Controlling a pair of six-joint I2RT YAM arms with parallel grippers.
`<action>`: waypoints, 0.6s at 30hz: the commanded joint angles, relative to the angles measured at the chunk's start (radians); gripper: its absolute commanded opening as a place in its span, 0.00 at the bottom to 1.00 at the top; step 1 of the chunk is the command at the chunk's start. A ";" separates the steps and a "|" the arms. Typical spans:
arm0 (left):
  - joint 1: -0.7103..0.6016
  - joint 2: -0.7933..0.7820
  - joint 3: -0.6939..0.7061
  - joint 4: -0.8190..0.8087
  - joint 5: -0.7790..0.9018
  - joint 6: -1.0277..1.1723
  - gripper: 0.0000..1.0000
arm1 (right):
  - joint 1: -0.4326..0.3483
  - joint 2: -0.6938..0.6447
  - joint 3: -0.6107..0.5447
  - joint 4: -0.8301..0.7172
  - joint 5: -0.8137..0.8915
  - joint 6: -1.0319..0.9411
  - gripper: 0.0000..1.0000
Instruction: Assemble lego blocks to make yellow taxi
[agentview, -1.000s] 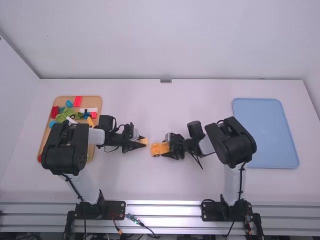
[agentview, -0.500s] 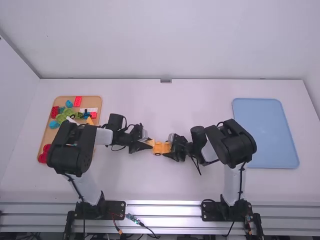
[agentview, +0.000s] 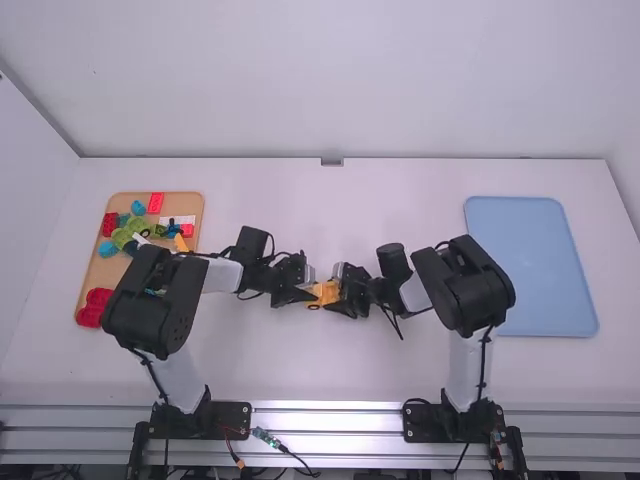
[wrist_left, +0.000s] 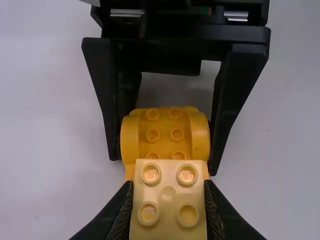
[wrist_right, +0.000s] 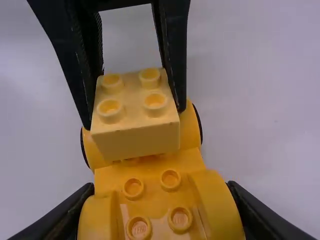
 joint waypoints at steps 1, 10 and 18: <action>-0.010 0.003 -0.003 -0.013 -0.052 -0.007 0.02 | 0.024 0.024 -0.024 -0.017 0.054 0.006 0.58; -0.012 0.003 -0.003 -0.012 -0.109 -0.010 0.02 | 0.035 0.024 -0.032 0.004 0.085 0.055 0.58; -0.013 -0.018 -0.003 -0.035 -0.153 0.005 0.02 | 0.035 0.024 -0.060 0.055 0.085 0.051 0.58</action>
